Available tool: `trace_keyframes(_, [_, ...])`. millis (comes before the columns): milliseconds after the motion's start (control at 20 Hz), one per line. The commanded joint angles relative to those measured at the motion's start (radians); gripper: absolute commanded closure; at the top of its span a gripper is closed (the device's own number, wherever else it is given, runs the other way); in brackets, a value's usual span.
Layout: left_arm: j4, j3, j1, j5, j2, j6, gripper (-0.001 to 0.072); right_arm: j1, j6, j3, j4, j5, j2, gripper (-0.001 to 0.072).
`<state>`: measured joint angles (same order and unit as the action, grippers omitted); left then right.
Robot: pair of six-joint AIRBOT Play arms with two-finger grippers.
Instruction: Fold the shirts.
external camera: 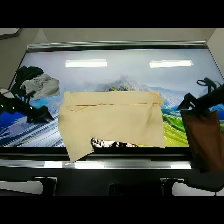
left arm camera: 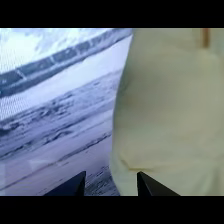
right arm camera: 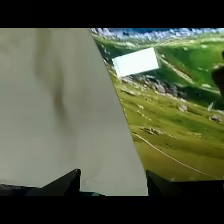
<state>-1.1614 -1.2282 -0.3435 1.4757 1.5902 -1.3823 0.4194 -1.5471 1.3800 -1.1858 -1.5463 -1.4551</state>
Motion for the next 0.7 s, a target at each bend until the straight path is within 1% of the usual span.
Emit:
trace_keyframes(0, [0.071,0.215,-0.021,-0.053,-0.027,0.106,0.0322,0.013,0.018,-0.217,-0.02,0.043,0.106,0.0227])
trace_keyframes(150, [0.165,0.254,-0.021,-0.139,-0.026,0.13,0.0322,0.013,0.019,-0.267,-0.019,0.033,0.116,0.0227])
trace_keyframes(450, [0.172,0.254,-0.021,-0.222,-0.026,0.13,0.0329,0.013,0.071,-0.278,-0.027,0.007,0.117,0.0226])
trace_keyframes(600, [0.171,0.254,-0.021,-0.205,-0.023,0.13,0.0558,0.013,0.07,-0.344,-0.029,0.03,0.116,0.0219])
trace_keyframes(650, [0.17,0.254,-0.023,-0.194,-0.024,0.13,0.0678,0.013,0.065,-0.38,-0.024,0.041,0.116,0.0218])
